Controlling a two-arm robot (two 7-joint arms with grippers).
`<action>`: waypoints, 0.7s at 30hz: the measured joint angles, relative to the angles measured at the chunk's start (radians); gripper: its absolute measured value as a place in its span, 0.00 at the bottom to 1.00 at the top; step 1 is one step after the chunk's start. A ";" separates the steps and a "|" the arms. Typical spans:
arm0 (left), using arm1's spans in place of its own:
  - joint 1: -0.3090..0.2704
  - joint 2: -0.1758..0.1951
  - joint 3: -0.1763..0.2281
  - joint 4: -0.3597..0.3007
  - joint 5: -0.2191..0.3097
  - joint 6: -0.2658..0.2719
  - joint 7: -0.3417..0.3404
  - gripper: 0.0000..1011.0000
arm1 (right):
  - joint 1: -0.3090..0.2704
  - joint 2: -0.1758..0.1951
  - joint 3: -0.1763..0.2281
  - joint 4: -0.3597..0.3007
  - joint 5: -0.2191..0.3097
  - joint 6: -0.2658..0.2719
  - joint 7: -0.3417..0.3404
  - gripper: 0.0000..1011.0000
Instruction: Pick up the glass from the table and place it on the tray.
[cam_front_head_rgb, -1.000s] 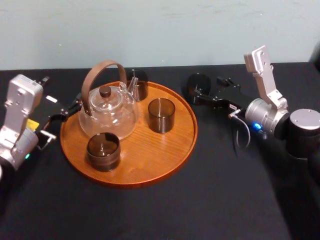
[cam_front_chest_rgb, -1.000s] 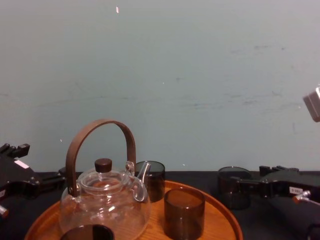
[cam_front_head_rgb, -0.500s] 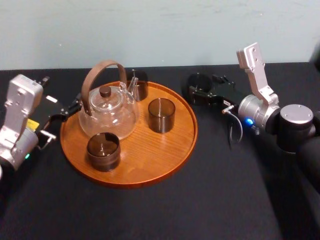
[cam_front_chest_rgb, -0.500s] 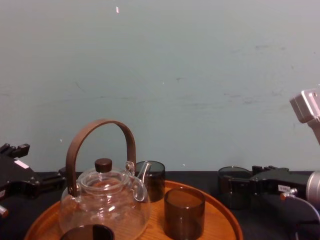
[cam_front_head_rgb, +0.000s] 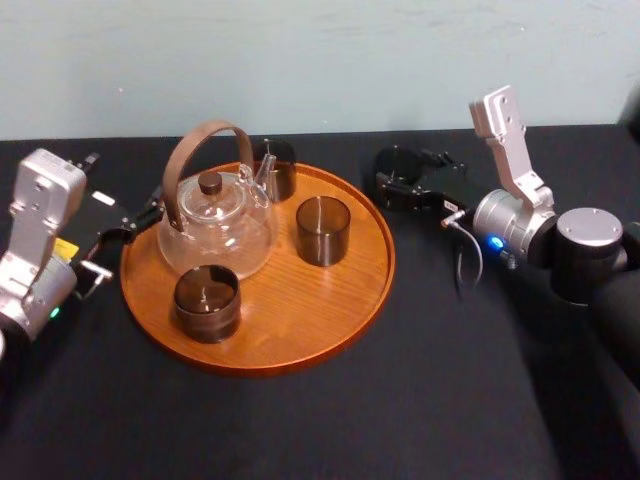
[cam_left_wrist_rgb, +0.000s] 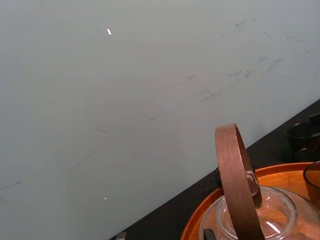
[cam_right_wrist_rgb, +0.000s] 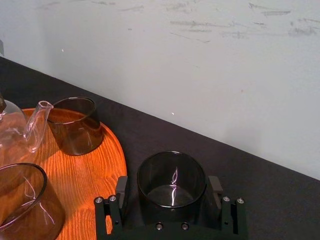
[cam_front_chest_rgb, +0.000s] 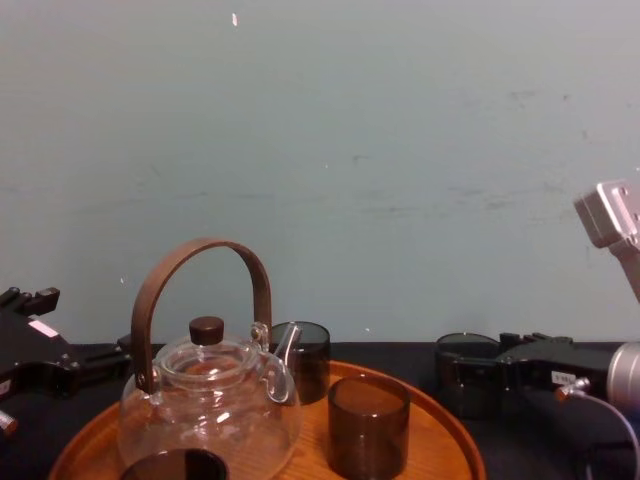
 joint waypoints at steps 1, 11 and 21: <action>0.000 0.000 0.000 0.000 0.000 0.000 0.000 0.99 | 0.002 -0.001 0.000 0.003 -0.001 -0.001 0.000 0.99; 0.000 0.000 0.000 0.000 0.000 0.000 0.000 0.99 | 0.027 -0.015 0.003 0.048 -0.010 -0.016 0.006 0.99; 0.000 0.000 0.000 0.000 0.000 0.000 0.000 0.99 | 0.037 -0.022 0.006 0.068 -0.022 -0.027 0.009 0.99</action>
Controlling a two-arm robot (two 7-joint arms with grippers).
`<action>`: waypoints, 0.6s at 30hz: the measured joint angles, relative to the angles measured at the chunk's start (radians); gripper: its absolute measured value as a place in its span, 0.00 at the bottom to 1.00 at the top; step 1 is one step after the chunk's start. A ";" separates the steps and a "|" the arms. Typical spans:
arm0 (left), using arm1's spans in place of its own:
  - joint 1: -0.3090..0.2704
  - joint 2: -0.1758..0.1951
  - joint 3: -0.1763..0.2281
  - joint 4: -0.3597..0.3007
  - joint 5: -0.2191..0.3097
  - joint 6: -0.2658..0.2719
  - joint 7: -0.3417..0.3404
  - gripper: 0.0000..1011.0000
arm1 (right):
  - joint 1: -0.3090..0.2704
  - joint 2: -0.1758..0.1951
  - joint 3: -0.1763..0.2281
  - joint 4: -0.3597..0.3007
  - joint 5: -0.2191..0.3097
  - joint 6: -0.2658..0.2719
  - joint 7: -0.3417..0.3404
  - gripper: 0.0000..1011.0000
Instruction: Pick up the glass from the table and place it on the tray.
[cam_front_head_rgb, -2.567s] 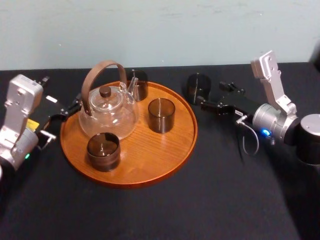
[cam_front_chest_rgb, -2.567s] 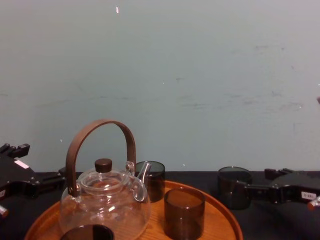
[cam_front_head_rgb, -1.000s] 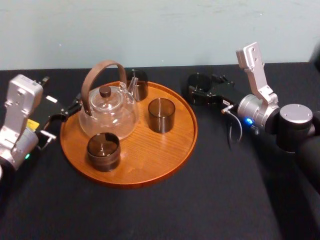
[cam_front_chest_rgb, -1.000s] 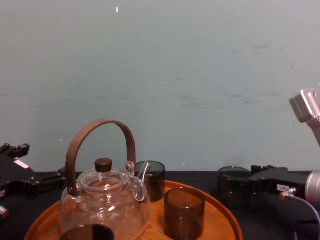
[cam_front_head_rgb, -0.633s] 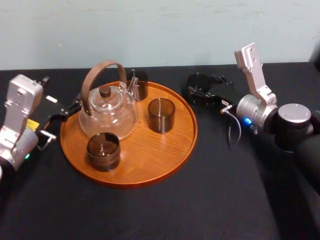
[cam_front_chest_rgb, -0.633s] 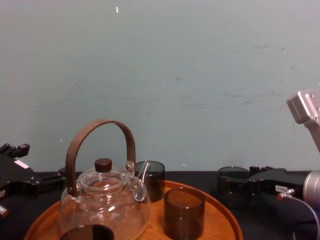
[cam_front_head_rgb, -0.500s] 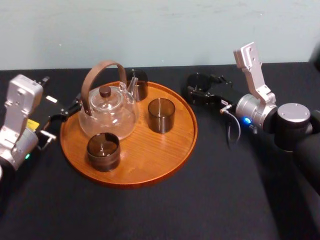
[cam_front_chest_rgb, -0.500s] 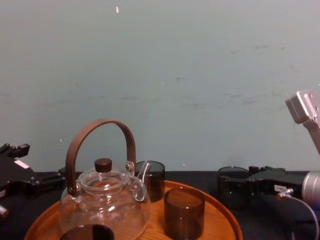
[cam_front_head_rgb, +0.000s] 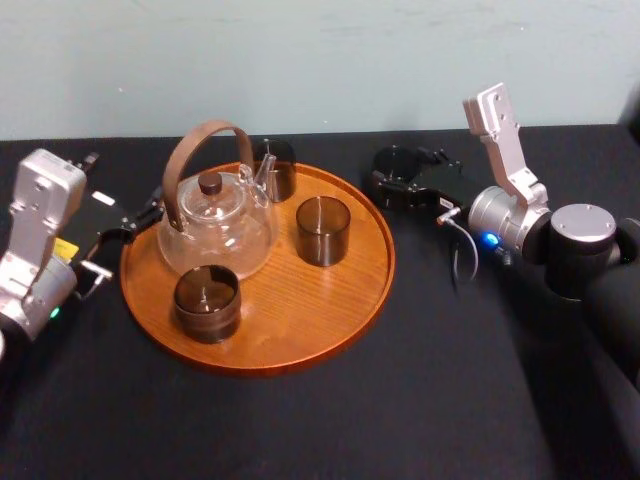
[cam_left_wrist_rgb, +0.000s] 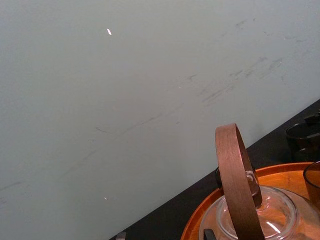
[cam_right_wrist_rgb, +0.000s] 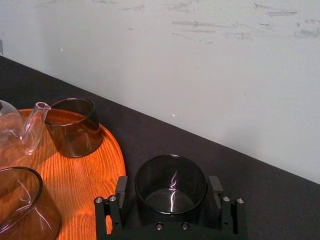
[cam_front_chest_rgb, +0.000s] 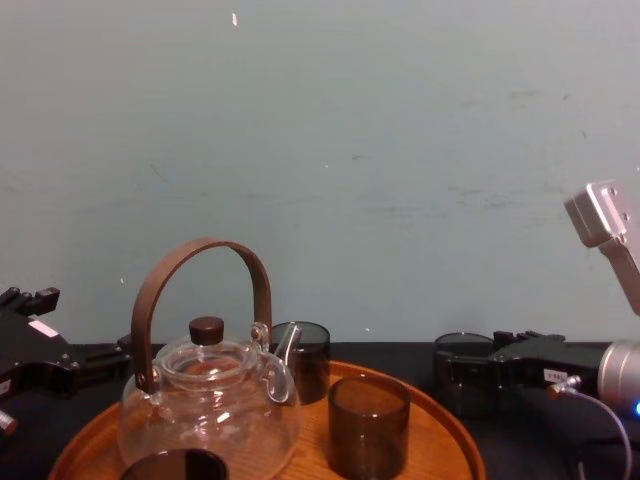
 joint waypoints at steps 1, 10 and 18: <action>0.000 0.000 0.000 0.000 0.000 0.000 0.000 0.99 | 0.000 0.000 0.000 0.000 0.000 0.000 0.000 0.99; 0.000 0.000 0.000 0.000 0.000 0.000 0.000 0.99 | -0.001 0.000 -0.001 -0.001 0.000 0.000 -0.001 0.97; 0.000 0.000 0.000 0.000 0.000 0.000 0.000 0.99 | -0.001 0.001 -0.001 -0.001 0.002 0.001 -0.001 0.86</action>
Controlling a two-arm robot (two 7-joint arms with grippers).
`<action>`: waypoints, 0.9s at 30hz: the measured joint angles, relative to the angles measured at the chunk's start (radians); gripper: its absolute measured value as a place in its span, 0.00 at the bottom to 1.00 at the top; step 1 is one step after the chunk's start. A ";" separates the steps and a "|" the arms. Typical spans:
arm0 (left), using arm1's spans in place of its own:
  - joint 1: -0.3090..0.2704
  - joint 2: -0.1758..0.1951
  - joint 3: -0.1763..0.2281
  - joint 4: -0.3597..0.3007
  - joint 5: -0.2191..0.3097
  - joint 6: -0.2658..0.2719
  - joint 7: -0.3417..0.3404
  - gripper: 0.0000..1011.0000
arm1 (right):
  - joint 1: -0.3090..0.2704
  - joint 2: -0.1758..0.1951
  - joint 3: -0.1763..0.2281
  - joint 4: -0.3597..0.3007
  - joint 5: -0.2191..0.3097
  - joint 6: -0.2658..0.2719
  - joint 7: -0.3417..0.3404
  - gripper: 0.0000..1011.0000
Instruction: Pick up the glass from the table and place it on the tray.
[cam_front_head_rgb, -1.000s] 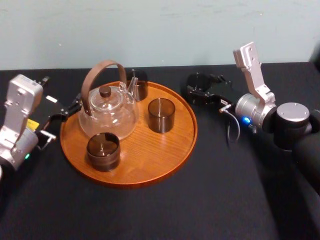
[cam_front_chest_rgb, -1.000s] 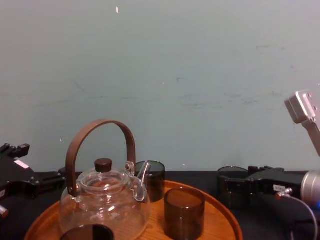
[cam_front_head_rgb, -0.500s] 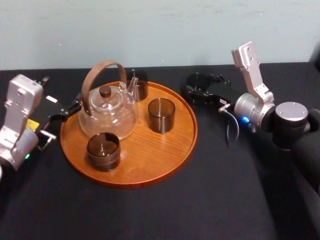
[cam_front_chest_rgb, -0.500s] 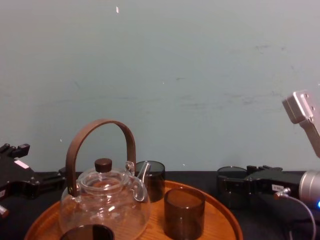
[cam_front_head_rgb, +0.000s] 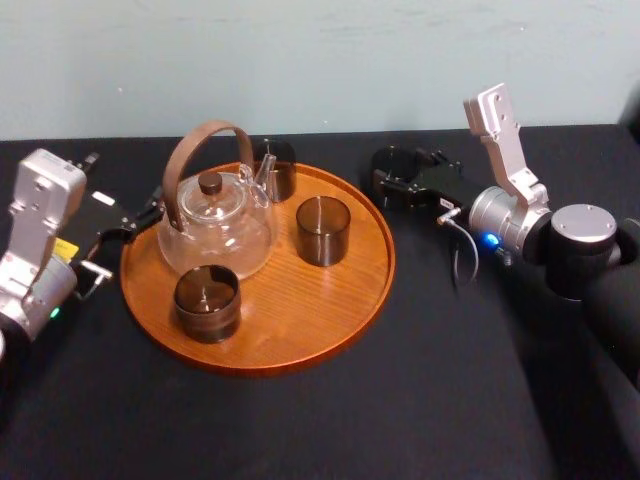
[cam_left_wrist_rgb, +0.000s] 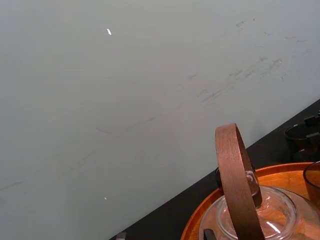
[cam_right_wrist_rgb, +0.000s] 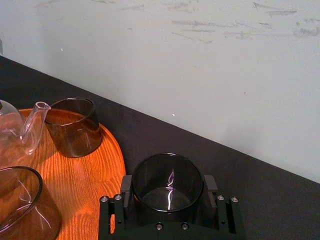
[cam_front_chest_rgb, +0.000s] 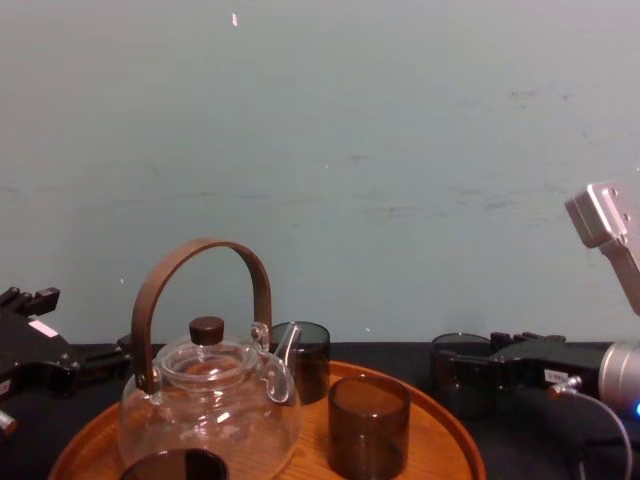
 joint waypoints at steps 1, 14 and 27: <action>0.000 0.000 0.000 0.000 0.000 0.000 0.000 0.99 | 0.000 0.000 0.000 0.000 0.000 0.000 0.000 0.86; 0.000 0.000 0.000 0.000 0.000 0.000 0.000 0.99 | 0.000 0.000 0.000 0.000 0.002 0.001 0.000 0.86; 0.000 0.000 0.000 0.000 0.000 0.000 0.000 0.99 | -0.028 0.015 0.014 -0.061 0.017 0.022 0.014 0.86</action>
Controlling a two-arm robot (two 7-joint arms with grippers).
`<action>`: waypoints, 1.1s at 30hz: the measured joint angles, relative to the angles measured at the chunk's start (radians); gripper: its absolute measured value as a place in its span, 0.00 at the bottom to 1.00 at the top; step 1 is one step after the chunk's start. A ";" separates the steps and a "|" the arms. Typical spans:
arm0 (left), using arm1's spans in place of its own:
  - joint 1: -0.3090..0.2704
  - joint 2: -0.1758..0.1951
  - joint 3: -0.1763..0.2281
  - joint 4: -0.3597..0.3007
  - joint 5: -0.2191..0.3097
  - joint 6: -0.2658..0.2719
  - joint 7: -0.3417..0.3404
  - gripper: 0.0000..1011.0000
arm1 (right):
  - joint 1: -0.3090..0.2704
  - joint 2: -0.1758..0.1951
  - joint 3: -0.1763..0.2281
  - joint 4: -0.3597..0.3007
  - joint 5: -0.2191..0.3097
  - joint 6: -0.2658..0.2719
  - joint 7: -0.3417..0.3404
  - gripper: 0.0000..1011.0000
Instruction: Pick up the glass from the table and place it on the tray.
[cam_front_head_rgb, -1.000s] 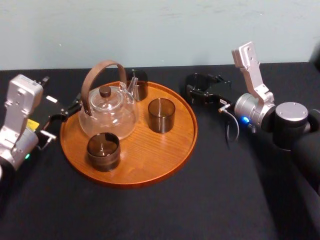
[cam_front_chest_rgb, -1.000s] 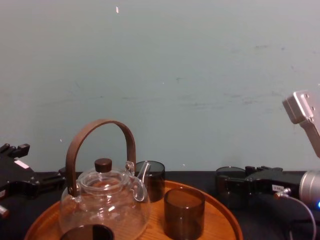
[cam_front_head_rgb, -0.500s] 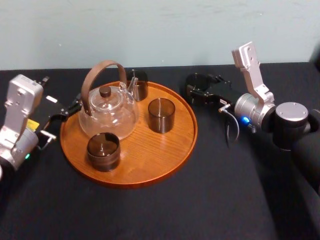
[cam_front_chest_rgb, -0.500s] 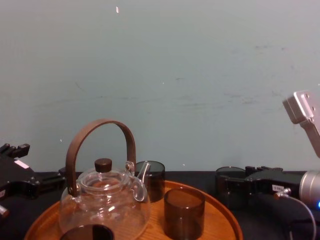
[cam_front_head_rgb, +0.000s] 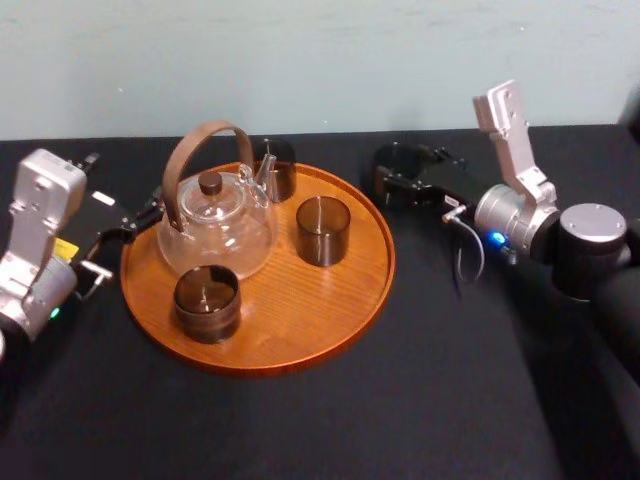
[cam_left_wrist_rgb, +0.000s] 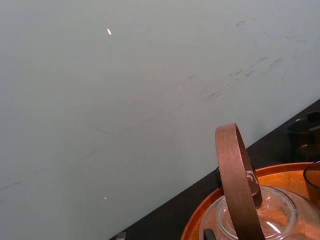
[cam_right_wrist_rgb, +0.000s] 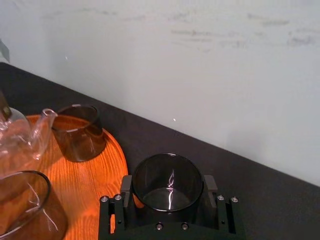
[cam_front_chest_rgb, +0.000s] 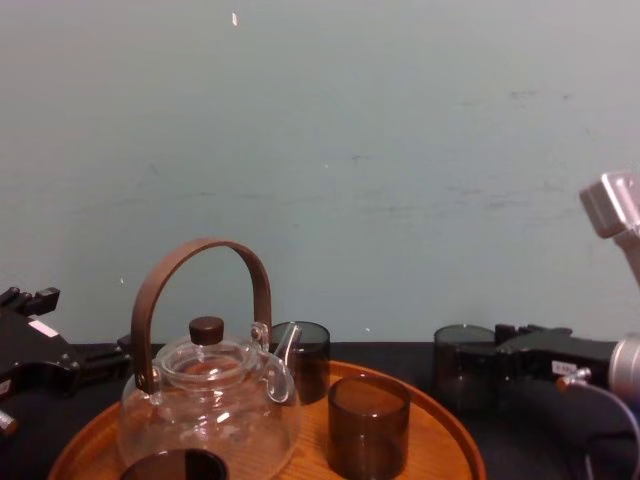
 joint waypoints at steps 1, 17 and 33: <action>0.000 0.000 0.000 0.000 0.000 0.000 0.000 0.99 | -0.013 0.007 0.004 -0.030 0.005 0.008 0.002 0.86; 0.000 0.000 0.000 0.000 0.000 0.000 0.000 0.99 | -0.193 0.122 0.022 -0.377 0.066 0.093 0.002 0.86; 0.000 0.000 0.000 0.000 0.000 0.000 0.000 0.99 | -0.377 0.294 0.023 -0.612 0.137 0.094 0.090 0.86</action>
